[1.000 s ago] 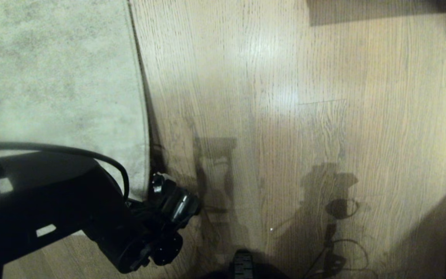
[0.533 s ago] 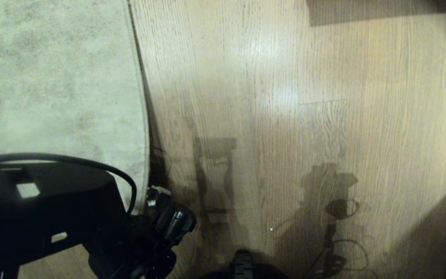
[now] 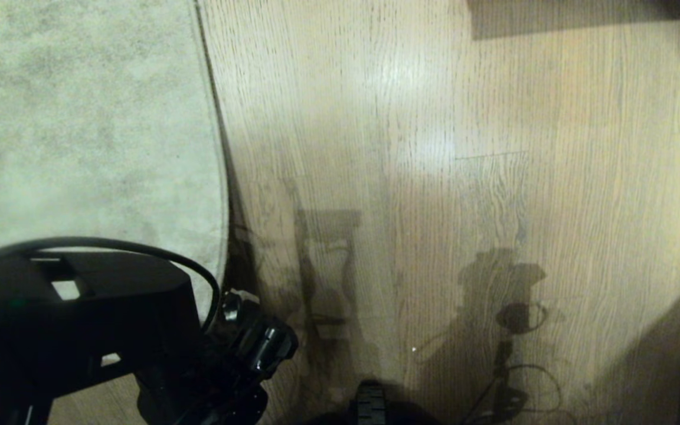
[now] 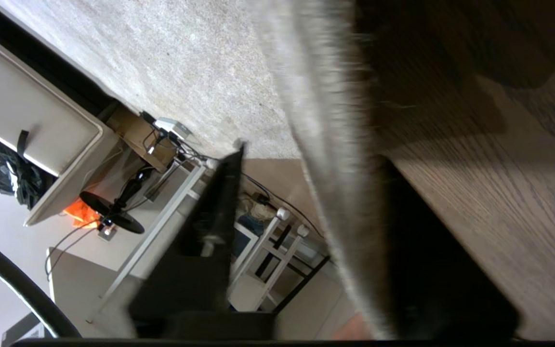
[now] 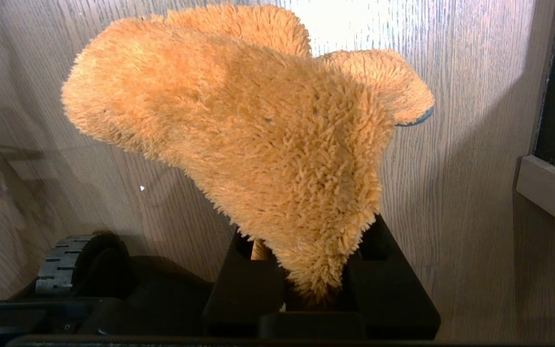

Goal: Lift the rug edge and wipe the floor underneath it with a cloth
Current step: Lift up the carpet

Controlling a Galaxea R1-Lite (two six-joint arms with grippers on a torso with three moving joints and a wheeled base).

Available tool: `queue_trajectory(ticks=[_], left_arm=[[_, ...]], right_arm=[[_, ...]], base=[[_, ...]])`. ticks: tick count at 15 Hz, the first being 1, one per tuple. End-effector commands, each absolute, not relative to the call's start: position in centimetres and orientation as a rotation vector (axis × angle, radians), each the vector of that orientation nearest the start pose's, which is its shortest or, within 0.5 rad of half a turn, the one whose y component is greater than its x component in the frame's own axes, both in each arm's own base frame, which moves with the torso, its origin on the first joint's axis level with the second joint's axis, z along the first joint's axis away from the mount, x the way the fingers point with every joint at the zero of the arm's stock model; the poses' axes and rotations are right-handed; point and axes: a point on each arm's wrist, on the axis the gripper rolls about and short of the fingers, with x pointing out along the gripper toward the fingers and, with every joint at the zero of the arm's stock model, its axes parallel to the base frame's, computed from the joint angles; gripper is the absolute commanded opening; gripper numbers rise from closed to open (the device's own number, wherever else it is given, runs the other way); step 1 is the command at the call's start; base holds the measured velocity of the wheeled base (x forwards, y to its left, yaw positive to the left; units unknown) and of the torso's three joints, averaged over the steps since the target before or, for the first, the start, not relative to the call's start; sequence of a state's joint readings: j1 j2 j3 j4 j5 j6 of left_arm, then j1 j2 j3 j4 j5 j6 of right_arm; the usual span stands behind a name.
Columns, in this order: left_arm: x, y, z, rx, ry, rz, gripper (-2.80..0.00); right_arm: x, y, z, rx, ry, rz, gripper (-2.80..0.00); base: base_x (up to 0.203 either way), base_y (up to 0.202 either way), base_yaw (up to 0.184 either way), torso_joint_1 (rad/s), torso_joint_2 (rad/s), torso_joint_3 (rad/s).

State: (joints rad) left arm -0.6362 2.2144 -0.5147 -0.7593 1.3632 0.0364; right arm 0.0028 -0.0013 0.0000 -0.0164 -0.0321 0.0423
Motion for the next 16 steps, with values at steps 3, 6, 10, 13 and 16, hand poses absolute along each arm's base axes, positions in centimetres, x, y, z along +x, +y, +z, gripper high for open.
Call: queue_trajectory(ticks=[3,6,10,13,16], left_arm=[[24.2,-15.0,-1.2,0.841,0.532,0.671,-2.8],[24.1,-14.9,-1.1,0.839,0.532,0.67,-2.8],[24.1,-14.9,-0.5,0.822,0.521,0.672,-2.8],[24.1,-14.6,0.5,0.804,0.513,0.68,-2.8],[24.0,-13.9,2.0,0.81,0.515,0.691,-2.8]], right_arm=[[-2.3,-0.1,7.7,0.043,-0.017,-0.029,-2.8],[-2.3,-0.1,7.7,0.043,-0.017,-0.028,-2.8],[-2.3,-0.1,7.7,0.043,-0.017,-0.029,-2.8],[-2.3,-0.1,7.7,0.043,-0.017,-0.029,-2.8],[-2.3,-0.1,7.7,0.043,-0.017,-0.029,-2.8]], base=[[0.0,0.0,0.0,0.0,0.0,0.0],[0.0,0.0,0.0,0.0,0.0,0.0],[0.0,0.0,0.0,0.0,0.0,0.0],[0.0,0.0,0.0,0.0,0.0,0.0],[0.0,0.0,0.0,0.0,0.0,0.0]])
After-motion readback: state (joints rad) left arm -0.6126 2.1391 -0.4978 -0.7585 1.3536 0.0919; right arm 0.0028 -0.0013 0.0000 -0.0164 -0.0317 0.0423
